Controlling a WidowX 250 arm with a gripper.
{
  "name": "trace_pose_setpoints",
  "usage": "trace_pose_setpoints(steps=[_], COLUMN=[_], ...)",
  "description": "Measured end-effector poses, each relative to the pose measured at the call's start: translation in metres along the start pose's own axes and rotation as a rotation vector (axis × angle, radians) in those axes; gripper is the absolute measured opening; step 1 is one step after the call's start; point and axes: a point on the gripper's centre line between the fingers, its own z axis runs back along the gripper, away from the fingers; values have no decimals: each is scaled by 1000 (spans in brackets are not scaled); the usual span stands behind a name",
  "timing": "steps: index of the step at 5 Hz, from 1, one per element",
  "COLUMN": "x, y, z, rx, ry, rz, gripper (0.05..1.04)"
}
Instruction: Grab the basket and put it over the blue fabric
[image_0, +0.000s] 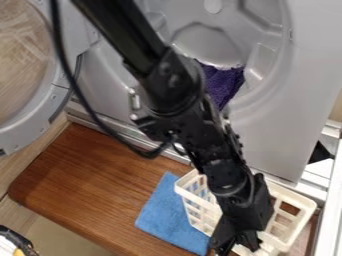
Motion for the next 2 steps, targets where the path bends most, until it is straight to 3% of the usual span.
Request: trace_pose_setpoints(steps=[1, 2], x=[1, -1], y=[-2, 1], z=[-12, -13], rx=[-32, -38], ry=[-6, 19], rz=[-48, -70], gripper=[89, 122])
